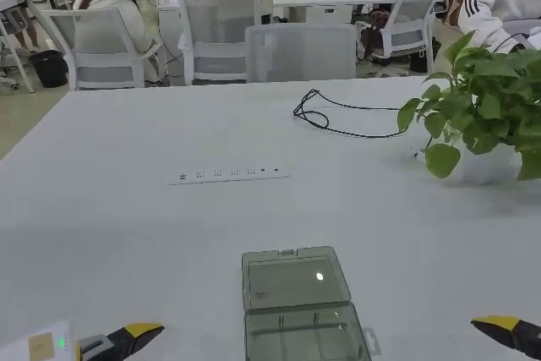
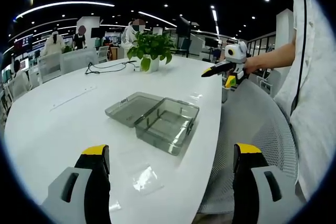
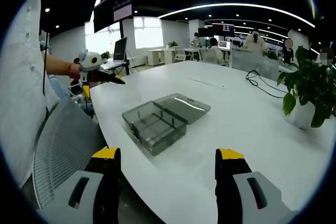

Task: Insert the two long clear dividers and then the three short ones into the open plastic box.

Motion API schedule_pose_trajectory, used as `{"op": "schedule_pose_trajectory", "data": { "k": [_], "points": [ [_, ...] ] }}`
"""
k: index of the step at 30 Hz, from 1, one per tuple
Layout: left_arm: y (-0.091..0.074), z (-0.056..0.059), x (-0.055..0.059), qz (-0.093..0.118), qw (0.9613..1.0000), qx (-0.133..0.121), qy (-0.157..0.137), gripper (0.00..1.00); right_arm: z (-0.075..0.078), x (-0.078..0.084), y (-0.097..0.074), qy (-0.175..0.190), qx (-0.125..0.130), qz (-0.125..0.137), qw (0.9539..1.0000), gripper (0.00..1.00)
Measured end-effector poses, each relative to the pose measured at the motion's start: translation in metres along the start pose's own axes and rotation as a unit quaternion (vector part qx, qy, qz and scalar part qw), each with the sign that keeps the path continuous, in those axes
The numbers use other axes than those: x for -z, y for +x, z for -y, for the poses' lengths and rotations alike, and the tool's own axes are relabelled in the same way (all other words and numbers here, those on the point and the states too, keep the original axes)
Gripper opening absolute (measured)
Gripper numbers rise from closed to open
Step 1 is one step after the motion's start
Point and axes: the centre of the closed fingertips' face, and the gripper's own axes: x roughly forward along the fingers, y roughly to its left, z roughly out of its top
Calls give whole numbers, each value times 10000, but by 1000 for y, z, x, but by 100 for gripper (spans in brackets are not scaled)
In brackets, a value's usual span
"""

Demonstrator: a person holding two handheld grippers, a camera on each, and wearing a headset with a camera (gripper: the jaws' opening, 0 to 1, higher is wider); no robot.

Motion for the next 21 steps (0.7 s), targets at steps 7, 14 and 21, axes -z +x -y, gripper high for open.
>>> {"op": "schedule_pose_trajectory", "data": {
  "k": [7,14,21],
  "points": [
    [2,-1,0,-17,10000,25,-1,100,0,-2,2,-8,-16,2,10000,74],
    [4,-2,1,-68,10000,56,2,100,1,-3,4,13,-18,26,10000,74],
    [7,-4,3,-134,9999,88,15,100,3,-1,8,41,-29,38,10000,74]
  ]
}}
